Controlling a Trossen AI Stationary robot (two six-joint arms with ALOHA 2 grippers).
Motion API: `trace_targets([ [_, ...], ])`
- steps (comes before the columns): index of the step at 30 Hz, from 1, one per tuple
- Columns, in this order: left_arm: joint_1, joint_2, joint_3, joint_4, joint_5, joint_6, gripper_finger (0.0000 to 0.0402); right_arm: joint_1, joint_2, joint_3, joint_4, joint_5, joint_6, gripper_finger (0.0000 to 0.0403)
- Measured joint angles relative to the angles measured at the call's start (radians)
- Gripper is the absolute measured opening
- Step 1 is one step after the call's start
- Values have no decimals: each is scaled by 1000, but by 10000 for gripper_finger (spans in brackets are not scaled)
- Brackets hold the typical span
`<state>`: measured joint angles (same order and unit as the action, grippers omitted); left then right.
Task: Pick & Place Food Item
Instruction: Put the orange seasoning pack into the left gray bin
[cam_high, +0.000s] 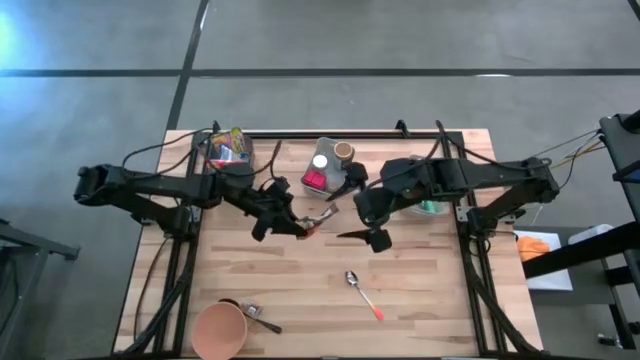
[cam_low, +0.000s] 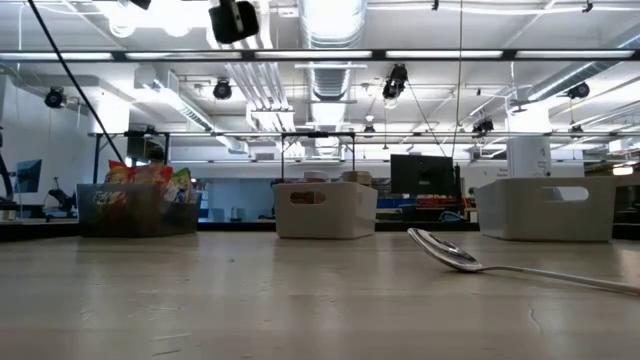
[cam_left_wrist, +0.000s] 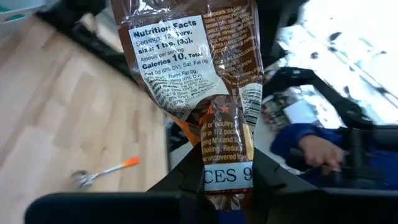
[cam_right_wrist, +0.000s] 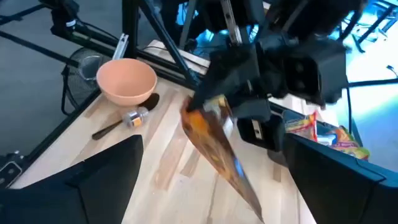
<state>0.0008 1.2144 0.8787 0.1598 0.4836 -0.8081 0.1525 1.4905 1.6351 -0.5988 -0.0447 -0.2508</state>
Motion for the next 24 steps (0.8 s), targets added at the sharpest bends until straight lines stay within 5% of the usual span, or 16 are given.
trace_targets([
  [6, 0, 0, 0, 154, 68, 0, 62, 0, 4, 11, 10, 29, 3, 380],
  [20, 2, 0, 0, 165, 78, 19, 62, 0, 4, 13, 73, 31, 34, 379],
  [24, 2, 0, 0, 188, 84, 26, 62, 0, 4, 13, 95, 33, 33, 351],
])
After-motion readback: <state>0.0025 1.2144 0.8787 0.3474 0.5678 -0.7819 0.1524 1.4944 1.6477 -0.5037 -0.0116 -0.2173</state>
